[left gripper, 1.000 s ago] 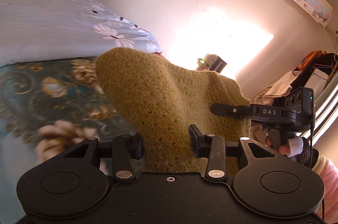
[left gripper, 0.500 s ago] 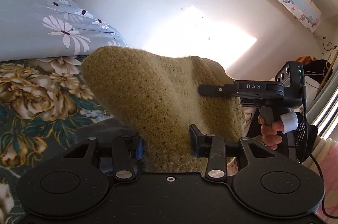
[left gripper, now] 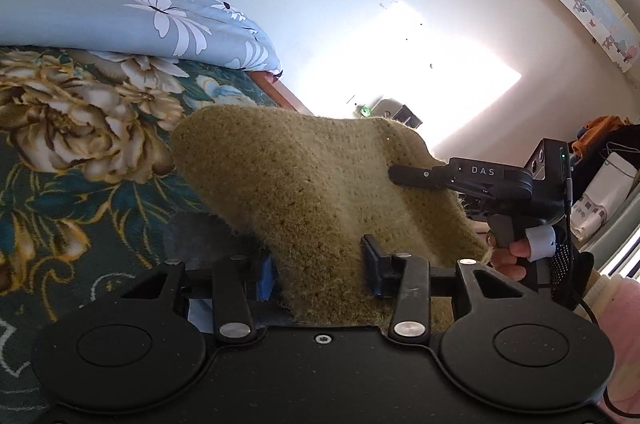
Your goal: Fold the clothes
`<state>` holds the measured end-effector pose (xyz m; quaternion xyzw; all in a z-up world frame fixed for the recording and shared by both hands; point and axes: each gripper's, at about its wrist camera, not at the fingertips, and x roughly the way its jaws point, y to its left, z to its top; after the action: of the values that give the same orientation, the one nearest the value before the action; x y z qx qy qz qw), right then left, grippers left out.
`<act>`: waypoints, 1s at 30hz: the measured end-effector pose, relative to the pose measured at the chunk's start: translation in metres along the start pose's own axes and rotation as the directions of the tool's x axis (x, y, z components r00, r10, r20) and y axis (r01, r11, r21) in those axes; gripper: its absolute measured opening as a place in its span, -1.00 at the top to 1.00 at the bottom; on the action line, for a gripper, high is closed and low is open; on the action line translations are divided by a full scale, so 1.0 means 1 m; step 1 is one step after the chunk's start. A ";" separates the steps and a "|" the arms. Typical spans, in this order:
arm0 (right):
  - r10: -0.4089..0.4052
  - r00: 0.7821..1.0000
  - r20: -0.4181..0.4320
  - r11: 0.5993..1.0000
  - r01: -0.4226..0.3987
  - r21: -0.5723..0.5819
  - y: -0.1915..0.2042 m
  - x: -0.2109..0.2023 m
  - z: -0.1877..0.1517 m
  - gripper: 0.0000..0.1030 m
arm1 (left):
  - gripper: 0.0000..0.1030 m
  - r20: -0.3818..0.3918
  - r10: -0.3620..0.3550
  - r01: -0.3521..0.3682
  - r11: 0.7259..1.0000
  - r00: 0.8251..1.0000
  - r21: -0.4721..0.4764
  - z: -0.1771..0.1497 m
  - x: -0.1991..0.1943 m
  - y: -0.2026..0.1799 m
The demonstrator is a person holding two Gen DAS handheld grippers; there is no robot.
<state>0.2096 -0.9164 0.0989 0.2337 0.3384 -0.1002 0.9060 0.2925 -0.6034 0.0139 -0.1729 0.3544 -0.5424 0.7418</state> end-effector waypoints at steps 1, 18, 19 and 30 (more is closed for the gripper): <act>0.000 1.000 0.005 1.000 0.000 -0.001 0.001 -0.001 0.001 0.09 | 0.17 -0.003 0.001 -0.001 1.000 1.000 0.003 0.001 -0.001 -0.001; 0.019 0.989 0.150 0.993 -0.002 -0.115 0.077 -0.071 -0.008 0.10 | -0.05 0.081 0.084 -0.089 0.994 0.993 0.059 0.008 -0.064 -0.039; 0.028 0.990 0.137 0.992 -0.012 -0.123 0.083 -0.066 -0.010 0.14 | -0.06 0.067 0.072 -0.078 0.994 0.995 0.081 0.007 -0.061 -0.046; -0.163 0.986 0.046 0.986 0.165 -0.040 0.035 -0.048 -0.044 0.29 | -0.16 0.101 0.119 -0.131 0.985 0.988 0.113 -0.005 -0.055 -0.054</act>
<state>0.1603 -0.8632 0.1143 0.1831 0.3392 -0.1719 0.9066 0.2433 -0.5708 0.0641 -0.1308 0.2963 -0.5064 0.7992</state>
